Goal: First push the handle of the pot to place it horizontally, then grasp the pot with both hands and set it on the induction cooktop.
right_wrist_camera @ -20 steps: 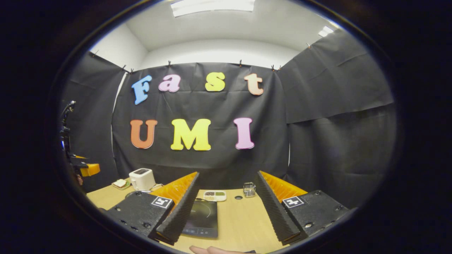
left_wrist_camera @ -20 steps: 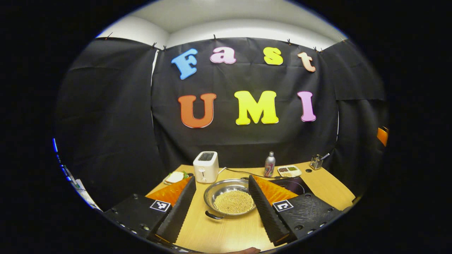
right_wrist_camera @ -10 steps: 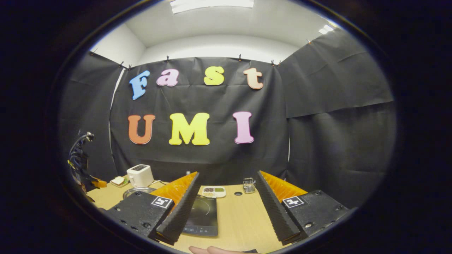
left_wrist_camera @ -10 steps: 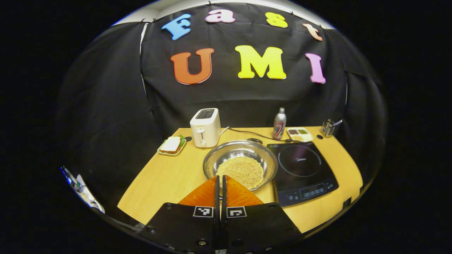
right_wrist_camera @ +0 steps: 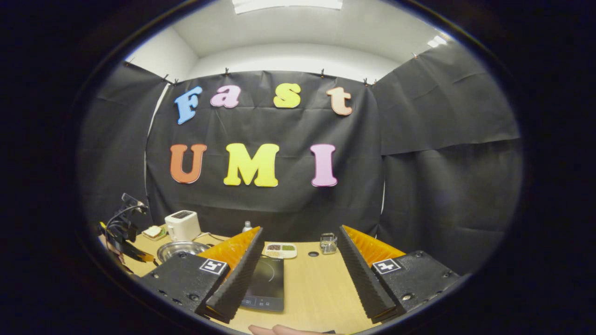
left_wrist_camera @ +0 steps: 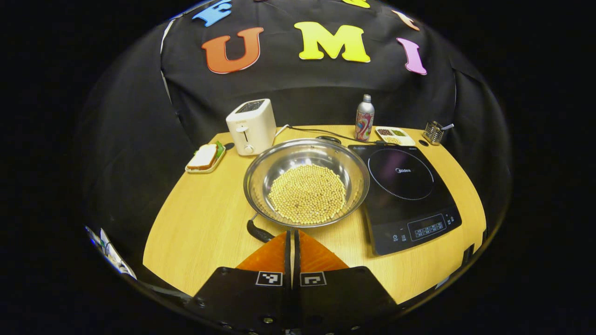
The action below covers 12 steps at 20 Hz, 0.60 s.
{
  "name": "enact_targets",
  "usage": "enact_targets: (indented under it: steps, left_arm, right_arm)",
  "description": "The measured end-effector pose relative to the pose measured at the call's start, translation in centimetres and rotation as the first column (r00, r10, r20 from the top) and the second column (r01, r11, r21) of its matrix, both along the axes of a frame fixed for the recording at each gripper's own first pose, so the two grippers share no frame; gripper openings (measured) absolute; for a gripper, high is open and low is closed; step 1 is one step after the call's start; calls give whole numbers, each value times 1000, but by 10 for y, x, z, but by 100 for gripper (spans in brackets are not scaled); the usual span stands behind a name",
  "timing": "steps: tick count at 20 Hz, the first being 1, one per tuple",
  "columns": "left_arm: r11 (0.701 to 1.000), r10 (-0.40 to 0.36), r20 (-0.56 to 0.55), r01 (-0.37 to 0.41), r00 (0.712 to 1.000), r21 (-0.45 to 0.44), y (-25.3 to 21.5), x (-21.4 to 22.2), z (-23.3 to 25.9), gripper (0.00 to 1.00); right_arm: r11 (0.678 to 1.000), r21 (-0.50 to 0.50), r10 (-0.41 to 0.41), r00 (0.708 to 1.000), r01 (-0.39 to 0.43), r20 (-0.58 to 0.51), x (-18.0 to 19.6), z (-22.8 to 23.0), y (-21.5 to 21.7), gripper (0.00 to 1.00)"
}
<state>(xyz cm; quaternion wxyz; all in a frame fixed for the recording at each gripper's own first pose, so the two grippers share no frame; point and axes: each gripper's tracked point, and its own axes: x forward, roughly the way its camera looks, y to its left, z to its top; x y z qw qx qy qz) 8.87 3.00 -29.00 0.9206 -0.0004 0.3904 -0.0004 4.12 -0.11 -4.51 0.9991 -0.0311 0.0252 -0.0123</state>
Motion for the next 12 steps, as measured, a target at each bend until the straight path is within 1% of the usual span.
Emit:
enact_targets:
  steps: [2, 3, 5, 6, 7, 8, 9, 10, 12]
  left_arm:
    - [1000, -13, -43, 12, 999, -18, -7, 0, -16, 0]
    - [1000, -18, -60, 17, 998, -22, -8, 2, -24, 0]
    - [999, -22, -99, 19, 995, -34, -11, 5, -38, 0]
    - [999, -19, -116, 15, 993, -36, -11, 7, -44, 10]
    - [999, -16, -125, 12, 992, -36, -9, 10, -49, 0]
    - [999, -13, -138, 7, 990, -42, -9, 12, -54, 0]
    - [999, -3, -151, -4, 989, -45, -9, 11, -58, 11]
    - [999, 7, -158, -15, 987, -49, -7, 14, -61, 0]
    - [998, 30, -171, -38, 985, -47, -2, 16, -65, 0]
  right_arm:
    - [1000, -8, 0, 1000, 0, 5, 2, -3, 2, 99]
    - [1000, -12, 8, 1000, -8, 4, 2, -5, 5, 96]
    - [1000, -14, 19, 1000, -19, -1, 4, -10, 8, 96]
    - [1000, -16, 25, 1000, -25, -6, 6, -12, 10, 96]
    - [999, -18, 33, 999, -33, -10, 7, -15, 12, 96]
    - [999, -19, 38, 999, -38, -14, 10, -17, 13, 96]
    - [999, -16, 41, 999, -41, -20, 13, -20, 13, 96]
    - [999, -14, 49, 998, -49, -26, 15, -21, 14, 96]
    - [998, -10, 56, 998, -56, -32, 23, -21, 12, 98]
